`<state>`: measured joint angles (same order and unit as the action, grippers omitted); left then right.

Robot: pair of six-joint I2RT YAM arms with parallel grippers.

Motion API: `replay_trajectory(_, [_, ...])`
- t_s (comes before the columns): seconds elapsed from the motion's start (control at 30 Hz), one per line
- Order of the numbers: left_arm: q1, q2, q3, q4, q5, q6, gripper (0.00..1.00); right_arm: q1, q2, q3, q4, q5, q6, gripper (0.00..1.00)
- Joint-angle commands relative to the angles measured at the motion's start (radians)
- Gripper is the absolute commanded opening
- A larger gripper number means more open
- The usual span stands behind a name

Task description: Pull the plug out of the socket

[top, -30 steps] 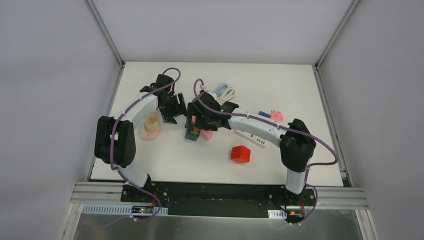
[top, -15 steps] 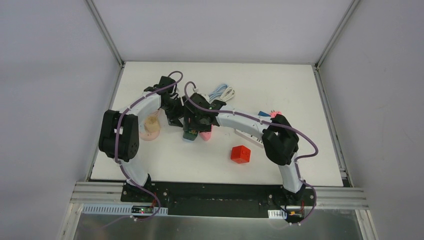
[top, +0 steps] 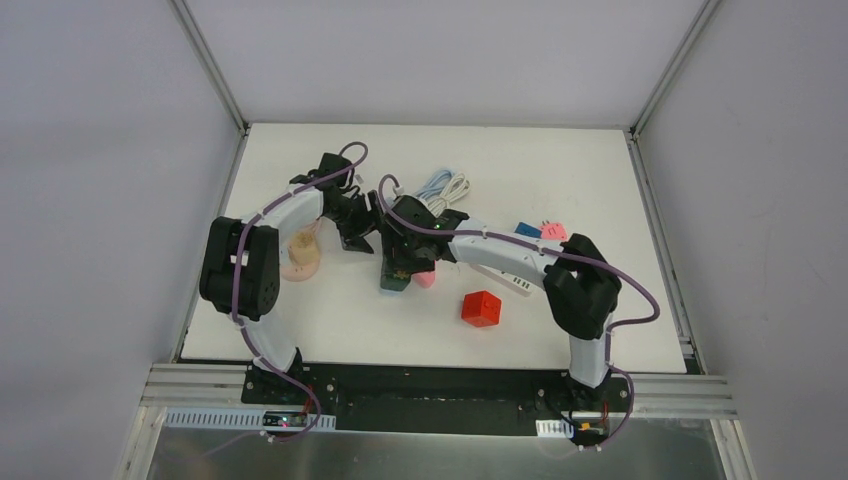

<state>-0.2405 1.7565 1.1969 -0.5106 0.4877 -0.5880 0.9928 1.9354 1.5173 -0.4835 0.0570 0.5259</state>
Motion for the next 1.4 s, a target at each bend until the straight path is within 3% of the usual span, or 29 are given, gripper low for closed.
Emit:
replay_trajectory(0.0, [0.002,-0.008,-0.032,0.067,0.093,-0.028,0.67,0.005,-0.086,-0.063,-0.037,-0.04,-0.095,0.4])
replay_trajectory(0.2, [-0.03,0.009,-0.064,0.083,0.108,-0.047,0.66,0.005,-0.064,-0.027,-0.047,-0.023,-0.004,0.75])
replay_trajectory(0.27, [-0.038,0.016,-0.073,0.09,0.114,-0.063,0.65,0.005,-0.054,-0.005,-0.046,-0.032,0.027,0.8])
replay_trajectory(0.4, [-0.046,0.036,-0.072,0.079,0.095,-0.079,0.6,0.007,-0.024,0.038,-0.078,-0.096,0.015,0.79])
replay_trajectory(0.5, [-0.046,0.054,-0.063,0.05,0.068,-0.077,0.57,0.008,-0.001,0.054,-0.114,-0.126,-0.006,0.69])
replay_trajectory(0.63, [-0.054,0.046,-0.065,0.024,0.034,-0.043,0.57,0.009,0.004,0.042,-0.11,-0.123,0.004,0.49])
replay_trajectory(0.77, [-0.066,0.045,-0.051,-0.034,-0.009,-0.003,0.54,0.012,0.016,0.068,-0.142,-0.068,0.015,0.43])
replay_trajectory(0.8, [-0.066,0.046,-0.058,-0.029,-0.009,-0.004,0.53,0.011,0.025,0.083,-0.162,-0.047,0.016,0.44])
replay_trajectory(0.93, [-0.069,0.047,-0.078,-0.017,-0.009,-0.015,0.5,0.034,0.059,0.117,-0.206,0.035,0.02,0.65])
replay_trajectory(1.07, [-0.071,0.051,-0.07,-0.024,-0.019,-0.013,0.5,0.046,0.076,0.13,-0.227,0.081,0.041,0.66])
replay_trajectory(1.17, [-0.071,0.049,-0.069,-0.025,-0.024,-0.012,0.51,0.046,0.06,0.122,-0.218,0.094,0.042,0.54])
replay_trajectory(1.33, [-0.072,0.048,-0.071,-0.038,-0.037,0.002,0.48,0.047,-0.001,0.085,-0.159,0.118,0.028,0.04])
replay_trajectory(1.37, [-0.073,0.045,-0.072,-0.041,-0.041,0.006,0.47,0.045,-0.018,0.077,-0.142,0.117,0.025,0.0])
